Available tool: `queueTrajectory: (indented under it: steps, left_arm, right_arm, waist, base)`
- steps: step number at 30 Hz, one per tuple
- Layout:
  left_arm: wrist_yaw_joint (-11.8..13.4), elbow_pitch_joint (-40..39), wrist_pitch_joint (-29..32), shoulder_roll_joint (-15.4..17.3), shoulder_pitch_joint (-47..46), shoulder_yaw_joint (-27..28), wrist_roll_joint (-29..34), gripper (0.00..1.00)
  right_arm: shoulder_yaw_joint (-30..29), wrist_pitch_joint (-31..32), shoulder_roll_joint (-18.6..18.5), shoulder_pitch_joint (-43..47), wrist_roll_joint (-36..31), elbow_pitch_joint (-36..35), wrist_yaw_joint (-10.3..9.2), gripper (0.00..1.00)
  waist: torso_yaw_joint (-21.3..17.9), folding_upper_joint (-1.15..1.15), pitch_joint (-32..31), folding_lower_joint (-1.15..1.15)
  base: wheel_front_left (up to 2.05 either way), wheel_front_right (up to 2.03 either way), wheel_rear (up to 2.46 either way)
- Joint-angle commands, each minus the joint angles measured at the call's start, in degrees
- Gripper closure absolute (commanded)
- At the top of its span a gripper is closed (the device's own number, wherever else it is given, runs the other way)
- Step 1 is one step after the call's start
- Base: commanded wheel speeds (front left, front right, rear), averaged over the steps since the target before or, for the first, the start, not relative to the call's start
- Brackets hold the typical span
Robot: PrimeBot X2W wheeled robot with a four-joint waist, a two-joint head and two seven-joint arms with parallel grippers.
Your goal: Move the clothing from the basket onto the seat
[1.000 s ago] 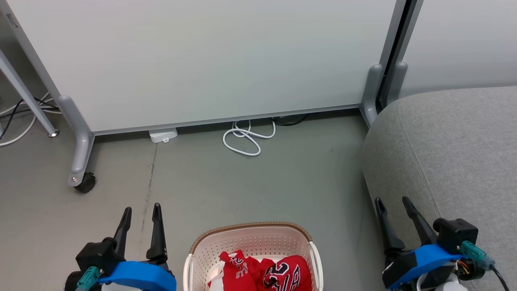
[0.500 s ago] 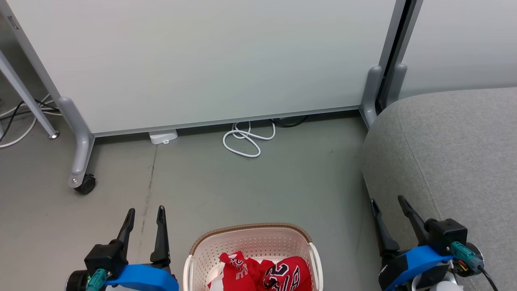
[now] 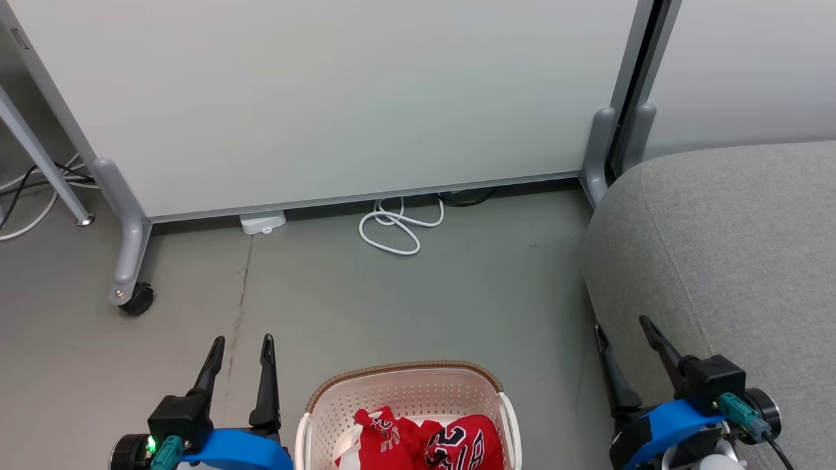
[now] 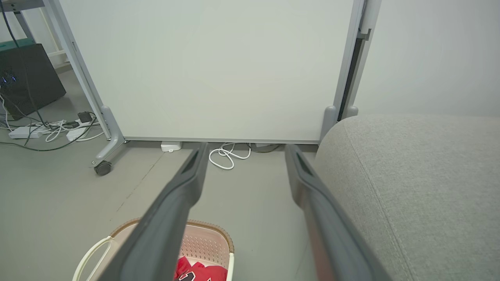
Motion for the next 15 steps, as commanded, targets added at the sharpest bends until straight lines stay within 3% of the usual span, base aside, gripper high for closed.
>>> queueTrajectory:
  steps: [1,10,15]
  left_arm:
    - [0.09,0.08,-0.30,0.08,-0.34,-0.04,-0.13,0.00]
    - [-0.12,0.97,-0.29,-0.10,-0.33,-0.26,-1.27,0.00]
    - [-1.10,5.80,1.67,-0.18,-2.46,-2.66,-3.05,0.00]
  right_arm:
    - [-0.02,-0.40,-0.30,-0.61,-0.26,0.02,0.11,0.00]
    - [0.68,-0.22,-0.28,-1.05,0.15,-0.32,0.11,0.00]
    - [2.39,-0.25,-0.27,-2.35,0.52,-1.05,0.07,0.00]
  waist:
    - [0.01,0.00,0.05,0.00]
    - [-0.62,0.00,0.84,0.00]
    - [-2.65,0.00,3.79,0.00]
  base:
    - [0.00,0.00,0.00]
    - [0.00,0.00,0.00]
    - [0.00,0.00,0.00]
